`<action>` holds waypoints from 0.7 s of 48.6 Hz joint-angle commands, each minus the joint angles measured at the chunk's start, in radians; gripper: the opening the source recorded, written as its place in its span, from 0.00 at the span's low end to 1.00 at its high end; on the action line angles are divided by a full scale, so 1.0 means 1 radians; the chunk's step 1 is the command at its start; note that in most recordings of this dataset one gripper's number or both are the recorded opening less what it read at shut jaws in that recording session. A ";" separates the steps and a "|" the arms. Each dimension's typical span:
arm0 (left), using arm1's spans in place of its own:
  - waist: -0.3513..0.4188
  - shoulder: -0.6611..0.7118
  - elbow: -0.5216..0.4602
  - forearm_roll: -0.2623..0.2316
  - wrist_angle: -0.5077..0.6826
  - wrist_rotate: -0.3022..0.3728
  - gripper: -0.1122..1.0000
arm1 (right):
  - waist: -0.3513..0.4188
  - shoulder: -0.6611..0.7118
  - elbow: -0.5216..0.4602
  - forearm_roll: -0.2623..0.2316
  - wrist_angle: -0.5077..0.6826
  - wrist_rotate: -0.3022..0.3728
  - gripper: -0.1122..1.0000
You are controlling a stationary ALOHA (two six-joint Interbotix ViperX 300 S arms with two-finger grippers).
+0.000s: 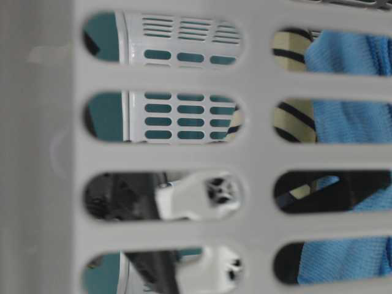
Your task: Pick up the blue cloth from the shopping basket with the left arm.
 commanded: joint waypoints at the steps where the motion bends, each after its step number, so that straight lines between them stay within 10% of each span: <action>1: 0.002 -0.005 0.020 0.003 -0.020 -0.005 0.89 | 0.002 0.005 -0.008 0.000 -0.011 0.002 0.78; 13: 0.000 -0.009 0.044 0.003 -0.017 -0.038 0.83 | 0.002 0.005 -0.005 0.000 -0.012 0.002 0.78; 27: 0.000 -0.051 0.015 0.003 -0.017 -0.034 0.25 | 0.002 0.005 0.003 -0.002 -0.028 0.002 0.73; 34: -0.002 -0.107 -0.029 0.003 -0.008 -0.034 0.22 | 0.002 0.002 0.008 0.000 -0.049 0.003 0.73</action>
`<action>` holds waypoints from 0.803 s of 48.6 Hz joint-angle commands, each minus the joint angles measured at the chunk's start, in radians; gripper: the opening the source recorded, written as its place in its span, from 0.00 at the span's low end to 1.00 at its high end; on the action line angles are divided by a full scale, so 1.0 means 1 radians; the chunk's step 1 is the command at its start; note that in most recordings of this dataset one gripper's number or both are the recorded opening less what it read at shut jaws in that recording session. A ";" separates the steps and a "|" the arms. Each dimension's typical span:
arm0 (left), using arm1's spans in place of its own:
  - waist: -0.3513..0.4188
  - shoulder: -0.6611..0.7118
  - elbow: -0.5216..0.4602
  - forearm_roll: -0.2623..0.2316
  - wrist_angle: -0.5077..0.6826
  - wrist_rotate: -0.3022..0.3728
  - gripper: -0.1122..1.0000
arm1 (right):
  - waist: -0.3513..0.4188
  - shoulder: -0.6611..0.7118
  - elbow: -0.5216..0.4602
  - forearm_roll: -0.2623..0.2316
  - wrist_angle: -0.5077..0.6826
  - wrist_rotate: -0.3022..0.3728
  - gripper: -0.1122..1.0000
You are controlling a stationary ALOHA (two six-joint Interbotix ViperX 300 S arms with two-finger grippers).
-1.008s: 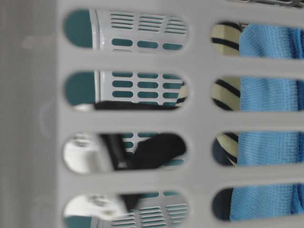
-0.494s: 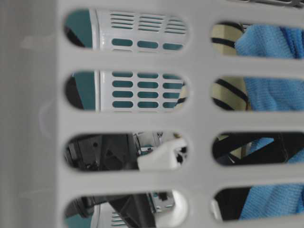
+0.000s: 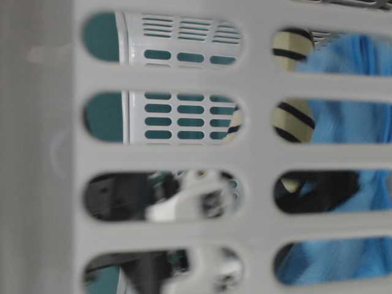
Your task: Pick up the blue cloth from the shopping basket with the left arm.
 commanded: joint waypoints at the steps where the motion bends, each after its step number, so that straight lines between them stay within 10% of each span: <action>1: -0.003 -0.069 -0.057 0.003 0.014 0.000 0.22 | 0.002 0.002 -0.009 -0.002 -0.025 0.002 0.73; 24: 0.008 -0.199 -0.440 0.003 0.394 0.005 0.22 | 0.000 -0.003 0.003 0.002 -0.032 0.000 0.73; 39: 0.021 -0.189 -0.448 0.003 0.428 0.003 0.22 | 0.000 -0.005 0.006 0.002 -0.026 -0.002 0.73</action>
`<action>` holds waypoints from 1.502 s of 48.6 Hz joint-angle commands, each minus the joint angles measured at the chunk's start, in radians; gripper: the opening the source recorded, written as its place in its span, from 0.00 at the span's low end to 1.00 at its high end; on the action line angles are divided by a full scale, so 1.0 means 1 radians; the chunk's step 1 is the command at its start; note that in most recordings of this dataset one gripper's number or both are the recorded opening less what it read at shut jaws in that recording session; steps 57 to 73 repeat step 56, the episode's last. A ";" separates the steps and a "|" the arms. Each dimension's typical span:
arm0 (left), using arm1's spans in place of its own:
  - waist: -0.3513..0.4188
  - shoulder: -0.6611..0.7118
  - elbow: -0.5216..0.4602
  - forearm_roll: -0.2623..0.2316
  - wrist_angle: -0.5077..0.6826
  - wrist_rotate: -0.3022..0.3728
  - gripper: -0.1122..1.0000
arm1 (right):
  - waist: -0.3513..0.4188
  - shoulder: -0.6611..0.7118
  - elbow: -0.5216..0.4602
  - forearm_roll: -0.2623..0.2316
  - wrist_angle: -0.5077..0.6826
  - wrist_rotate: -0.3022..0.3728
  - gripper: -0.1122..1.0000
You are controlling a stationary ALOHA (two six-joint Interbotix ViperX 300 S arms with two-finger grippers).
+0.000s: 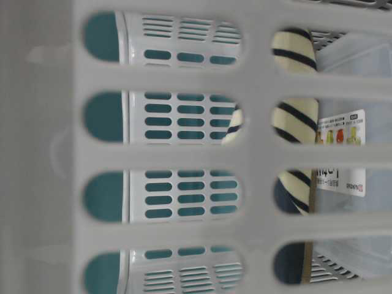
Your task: Pick up the blue cloth from the shopping basket with the left arm.
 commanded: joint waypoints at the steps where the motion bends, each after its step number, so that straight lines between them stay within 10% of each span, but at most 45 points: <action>1: 0.002 -0.020 -0.015 0.003 -0.006 0.000 0.22 | 0.000 0.002 -0.011 0.000 -0.003 -0.003 0.73; 45: 0.034 -0.229 0.299 0.003 -0.264 0.041 0.22 | -0.009 0.000 -0.011 0.000 0.003 -0.002 0.73; 73: 0.035 -0.252 0.330 0.003 -0.321 0.043 0.22 | -0.012 0.000 -0.008 0.000 0.003 -0.002 0.73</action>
